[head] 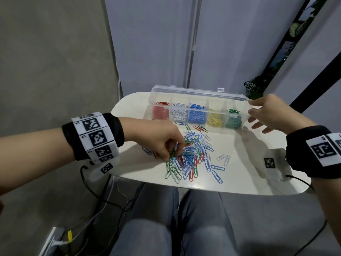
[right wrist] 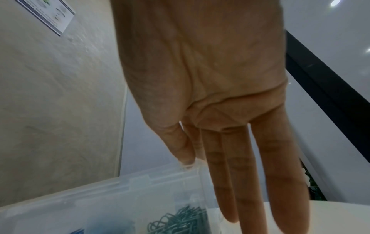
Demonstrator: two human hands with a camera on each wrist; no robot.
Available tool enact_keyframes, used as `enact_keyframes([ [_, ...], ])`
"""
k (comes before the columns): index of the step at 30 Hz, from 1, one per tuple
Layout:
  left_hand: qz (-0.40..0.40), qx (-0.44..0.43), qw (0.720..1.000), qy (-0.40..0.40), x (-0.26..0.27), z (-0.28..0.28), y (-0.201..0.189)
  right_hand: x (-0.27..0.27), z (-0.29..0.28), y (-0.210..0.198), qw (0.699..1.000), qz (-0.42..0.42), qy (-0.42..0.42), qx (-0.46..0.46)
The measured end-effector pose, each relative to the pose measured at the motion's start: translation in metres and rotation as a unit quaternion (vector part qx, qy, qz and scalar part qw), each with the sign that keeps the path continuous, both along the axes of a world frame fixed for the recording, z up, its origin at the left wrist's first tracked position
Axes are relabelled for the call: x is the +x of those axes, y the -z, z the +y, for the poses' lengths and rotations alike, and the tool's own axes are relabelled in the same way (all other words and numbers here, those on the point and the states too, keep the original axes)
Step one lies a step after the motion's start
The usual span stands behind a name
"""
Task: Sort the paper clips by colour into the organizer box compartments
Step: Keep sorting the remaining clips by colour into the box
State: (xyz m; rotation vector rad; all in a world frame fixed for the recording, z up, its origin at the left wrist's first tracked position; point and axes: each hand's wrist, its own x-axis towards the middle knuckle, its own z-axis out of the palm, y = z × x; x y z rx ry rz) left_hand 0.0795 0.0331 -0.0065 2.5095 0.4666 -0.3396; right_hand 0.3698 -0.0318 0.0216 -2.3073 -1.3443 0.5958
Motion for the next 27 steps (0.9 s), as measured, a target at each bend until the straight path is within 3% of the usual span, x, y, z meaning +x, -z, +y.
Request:
enact_keyframes([
  [4,-0.046,0.063,0.997,-0.014,0.002,0.006,0.004,-0.001,0.0,-0.001,1.0,-0.005,0.001,-0.003],
  [11,-0.088,0.057,0.993,-0.052,0.005,0.017,0.006,-0.001,0.001,0.0,1.0,-0.017,-0.003,-0.006],
  [20,-0.164,-0.048,0.97,-0.174,0.003,0.025,-0.01,0.001,0.003,0.001,1.0,-0.014,-0.002,-0.003],
  [27,-0.211,-0.169,0.922,-0.278,0.019,0.024,-0.026,0.001,0.001,0.0,1.0,-0.008,-0.006,0.002],
])
